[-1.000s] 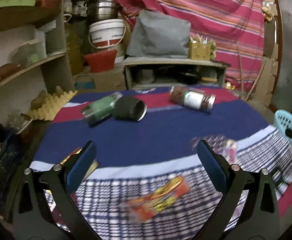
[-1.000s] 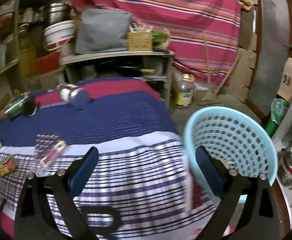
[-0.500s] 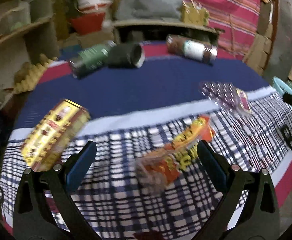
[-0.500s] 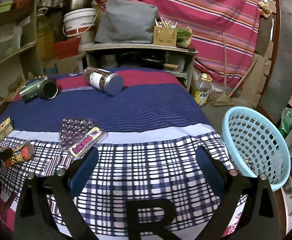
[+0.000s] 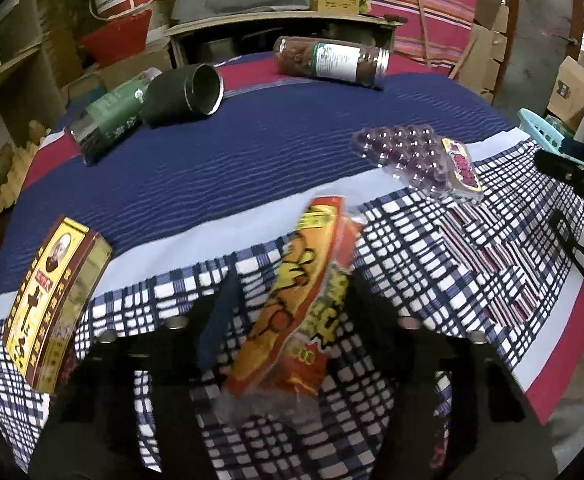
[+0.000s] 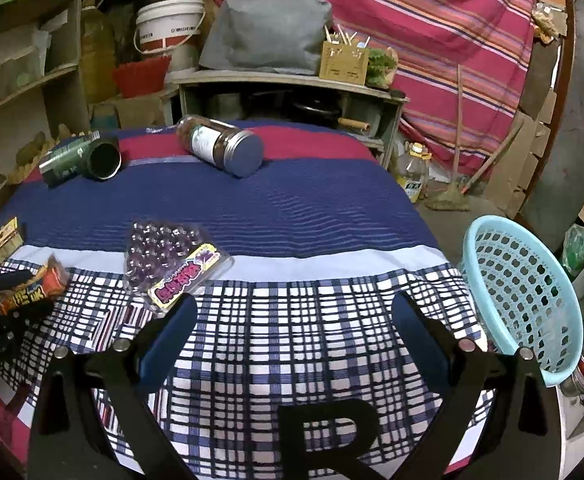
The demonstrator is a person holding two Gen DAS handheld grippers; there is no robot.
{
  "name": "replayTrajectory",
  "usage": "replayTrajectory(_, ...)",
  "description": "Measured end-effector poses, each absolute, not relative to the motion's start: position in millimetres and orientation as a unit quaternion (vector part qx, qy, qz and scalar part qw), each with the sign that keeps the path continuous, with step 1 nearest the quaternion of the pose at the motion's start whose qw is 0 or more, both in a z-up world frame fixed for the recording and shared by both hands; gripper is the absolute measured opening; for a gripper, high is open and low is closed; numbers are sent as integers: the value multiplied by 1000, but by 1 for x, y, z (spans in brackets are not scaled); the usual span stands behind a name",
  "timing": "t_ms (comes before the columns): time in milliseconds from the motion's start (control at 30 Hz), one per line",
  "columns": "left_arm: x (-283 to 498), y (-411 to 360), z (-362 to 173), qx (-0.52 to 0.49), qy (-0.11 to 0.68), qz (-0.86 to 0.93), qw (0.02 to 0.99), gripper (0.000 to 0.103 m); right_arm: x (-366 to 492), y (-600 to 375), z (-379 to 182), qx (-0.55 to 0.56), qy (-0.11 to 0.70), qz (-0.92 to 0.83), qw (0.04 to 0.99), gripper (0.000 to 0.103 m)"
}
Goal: Collect trash
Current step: 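Grasp the orange-printed snack wrapper on the table with the left gripper, then grasp the black cylindrical cup with the right gripper while the left holds the wrapper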
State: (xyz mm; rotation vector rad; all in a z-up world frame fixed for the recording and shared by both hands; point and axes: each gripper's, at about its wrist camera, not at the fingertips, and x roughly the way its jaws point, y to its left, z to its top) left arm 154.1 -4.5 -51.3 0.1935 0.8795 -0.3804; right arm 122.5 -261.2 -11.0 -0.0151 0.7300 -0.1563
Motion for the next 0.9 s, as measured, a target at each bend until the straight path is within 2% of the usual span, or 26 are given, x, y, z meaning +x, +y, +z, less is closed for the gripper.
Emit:
replayTrajectory(67, 156, -2, -50, 87, 420, -184, 885, 32, 126, -257, -11, -13, 358, -76, 931, 95)
replayTrajectory(133, 159, 3, -48, 72, 416, -186, 887, 30, 130, -251, -10, -19, 359, -77, 930, 95)
replayTrajectory(400, 156, 38, -12, 59, 361, -156, 918, 30, 150, -220, -6, -25, 357, -66, 932, 95)
replayTrajectory(567, 163, 90, 15, 42, 332, -112, 936, 30, 169, -182, -1, -40, 346, -54, 936, 95)
replayTrajectory(900, 195, 187, 15, -23, 336, -16, 942, 30, 228, -88, 12, -50, 335, 23, 941, 95)
